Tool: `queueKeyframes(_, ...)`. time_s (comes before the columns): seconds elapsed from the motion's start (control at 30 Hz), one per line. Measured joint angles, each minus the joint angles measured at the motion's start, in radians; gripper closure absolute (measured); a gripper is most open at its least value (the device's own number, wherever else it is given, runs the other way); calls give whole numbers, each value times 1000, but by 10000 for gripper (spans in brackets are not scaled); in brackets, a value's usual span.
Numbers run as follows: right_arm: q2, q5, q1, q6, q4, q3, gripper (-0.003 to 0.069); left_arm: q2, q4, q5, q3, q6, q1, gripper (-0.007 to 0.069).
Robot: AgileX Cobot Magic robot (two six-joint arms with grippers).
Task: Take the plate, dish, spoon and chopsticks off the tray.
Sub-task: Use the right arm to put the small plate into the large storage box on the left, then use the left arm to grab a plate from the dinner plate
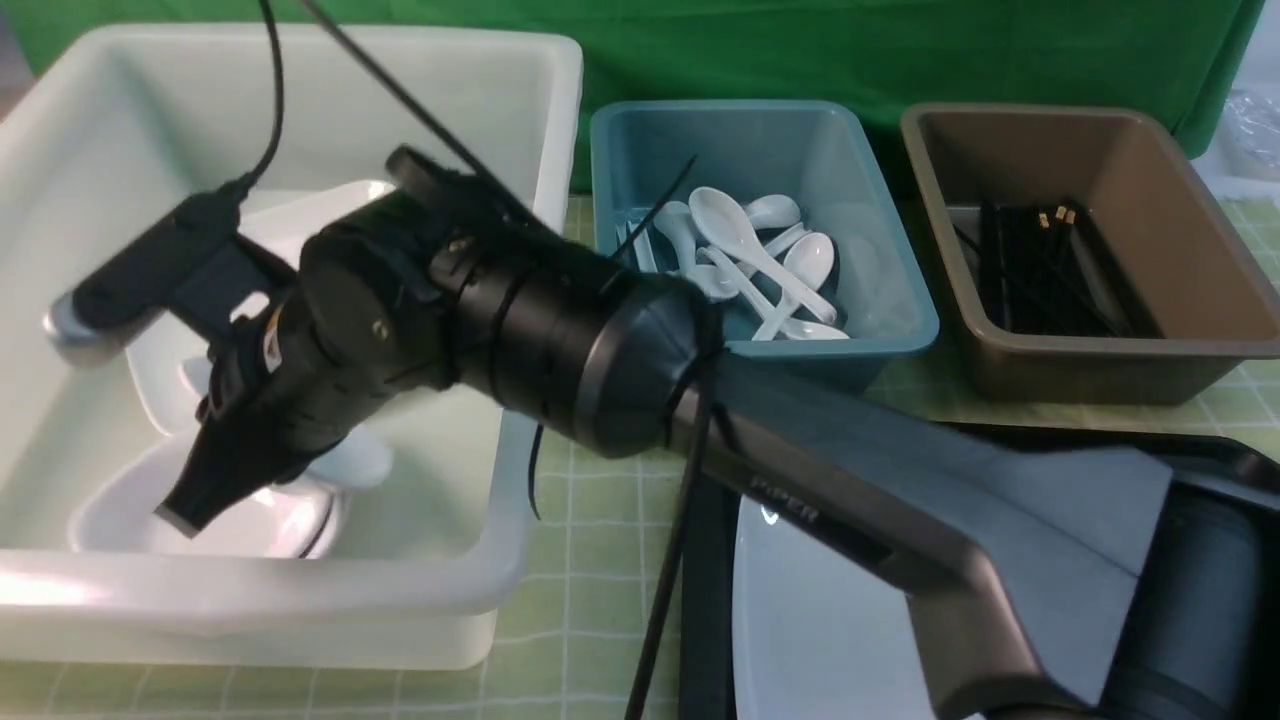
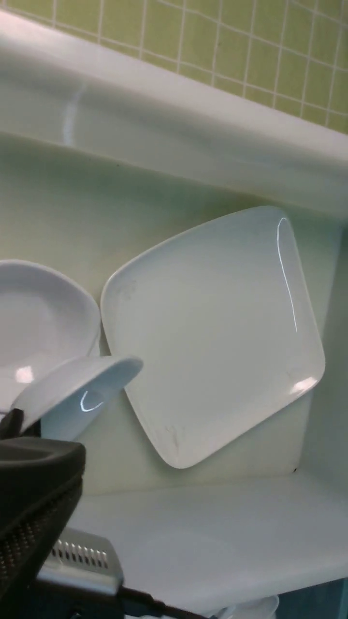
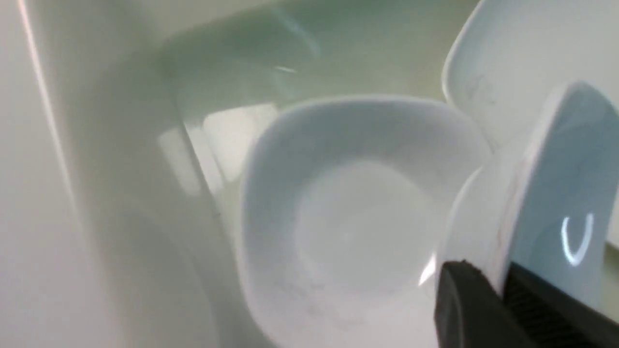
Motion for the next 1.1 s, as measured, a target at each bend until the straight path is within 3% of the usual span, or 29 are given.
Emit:
queueKeyframes(0.1, 2, -6, 10, 1, 0, -1, 549, 0, -15, -18, 4, 1, 0, 622)
queueKeyframes(0.27, 2, -27, 35, 1, 3, -7, 349, 0, -42, -29, 5, 6, 0, 622)
queueKeyframes(0.5, -3, 53, 45, -10, -31, -43, 313, 0, -45, -30, 5, 22, 0, 622)
queueKeyframes(0.57, -9, 97, 45, -10, -80, -65, 319, 0, -45, -30, 6, 27, 0, 622)
queueKeyframes(0.63, -42, 253, 40, 31, -253, -122, 383, 0, -59, -30, 6, 44, 0, 622)
queueKeyframes(0.67, -46, 265, 39, 38, -283, -131, 398, 0, -64, -30, 6, 45, 0, 622)
queueKeyframes(0.8, -159, 465, -24, 77, -508, -192, 588, 13, -159, -29, 6, 100, -29, 622)
queueKeyframes(0.9, -246, 468, -94, 96, -507, -190, 632, 33, -205, -28, 6, 143, -123, 622)
queueKeyframes(1.1, -492, 468, -323, 108, -283, 30, 641, 115, -112, -29, 6, 104, -444, 622)
